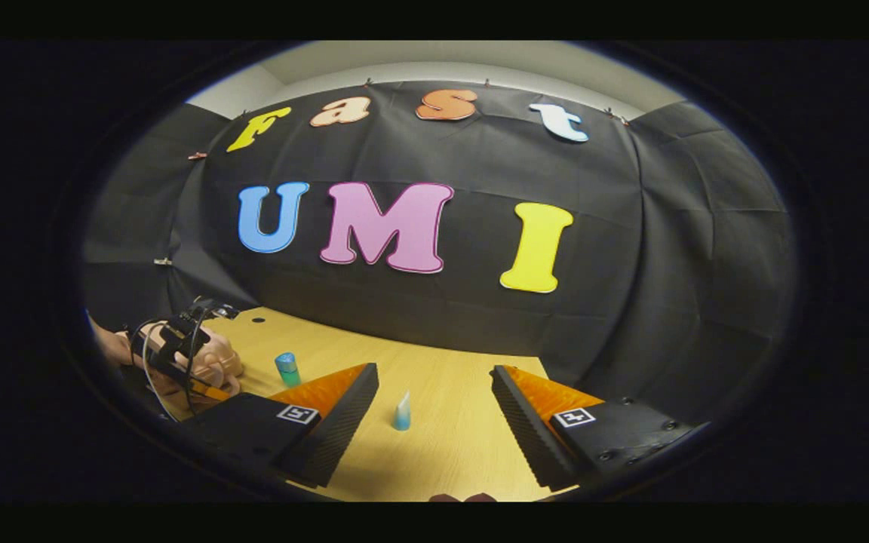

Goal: First open the suitcase, pack the skin care products into it, and then close the suitcase.

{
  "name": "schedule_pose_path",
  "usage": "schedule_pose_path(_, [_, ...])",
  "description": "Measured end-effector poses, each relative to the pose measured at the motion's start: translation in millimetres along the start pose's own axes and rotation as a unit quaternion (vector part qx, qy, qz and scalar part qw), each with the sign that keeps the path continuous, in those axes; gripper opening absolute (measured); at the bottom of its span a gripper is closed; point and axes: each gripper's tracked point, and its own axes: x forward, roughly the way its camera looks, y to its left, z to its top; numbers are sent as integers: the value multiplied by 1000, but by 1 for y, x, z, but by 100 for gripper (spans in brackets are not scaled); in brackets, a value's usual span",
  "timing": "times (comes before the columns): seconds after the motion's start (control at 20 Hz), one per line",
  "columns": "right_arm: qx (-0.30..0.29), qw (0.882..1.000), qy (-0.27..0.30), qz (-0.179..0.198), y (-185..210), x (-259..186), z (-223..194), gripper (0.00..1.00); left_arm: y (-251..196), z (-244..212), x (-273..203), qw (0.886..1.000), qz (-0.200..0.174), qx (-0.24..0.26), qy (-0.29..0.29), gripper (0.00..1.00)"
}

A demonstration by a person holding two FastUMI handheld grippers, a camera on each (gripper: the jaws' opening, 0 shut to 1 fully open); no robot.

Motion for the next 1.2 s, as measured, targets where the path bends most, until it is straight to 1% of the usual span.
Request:
schedule_pose_path(0.05, [2, 1000, 0, 0, 0, 0, 0, 96, 0, 2, -2, 1000, -5, 8, 1, 17])
schedule_pose_path(0.15, [5, 1000, 1, -1, 0, 1, -1, 96, -2, 6, -6, 1000, -7, 0, 5, 14])
schedule_pose_path(0.25, [7, 1000, 3, 4, 3, 2, -4, 96, -4, 10, -12, 1000, -10, -12, 7, 12])
schedule_pose_path(0.35, [8, 1000, 5, 8, 6, 3, -6, 96, -2, 18, -23, 1000, -8, -2, 5, 11])
schedule_pose_path(0.45, [11, 1000, 4, 15, 11, 4, -8, 95, 2, 29, -42, 1000, -7, 5, 0, 11])
schedule_pose_path(0.6, [16, 999, 9, 28, 18, 8, -12, 96, 12, 54, -84, 1000, -17, -9, -19, 11])
schedule_pose_path(0.7, [20, 999, 7, 39, 24, 13, -11, 98, 27, 71, -114, 999, -10, -10, -35, 11])
schedule_pose_path(0.8, [22, 998, 8, 54, 33, 20, -11, 96, 47, 88, -147, 999, 1, -15, -52, 11])
schedule_pose_path(0.9, [23, 997, 10, 74, 43, 27, -10, 96, 72, 102, -177, 997, 10, -36, -72, 11])
schedule_pose_path(1.0, [27, 995, 7, 93, 55, 34, -6, 96, 98, 113, -202, 993, 13, -67, -95, 11])
schedule_pose_path(1.1, [30, 995, 13, 92, 62, 40, -7, 96, 131, 120, -223, 989, 17, -88, -119, 11])
schedule_pose_path(1.2, [45, 996, 13, 77, 71, 42, -2, 96, 168, 125, -242, 987, 21, -88, -137, 11])
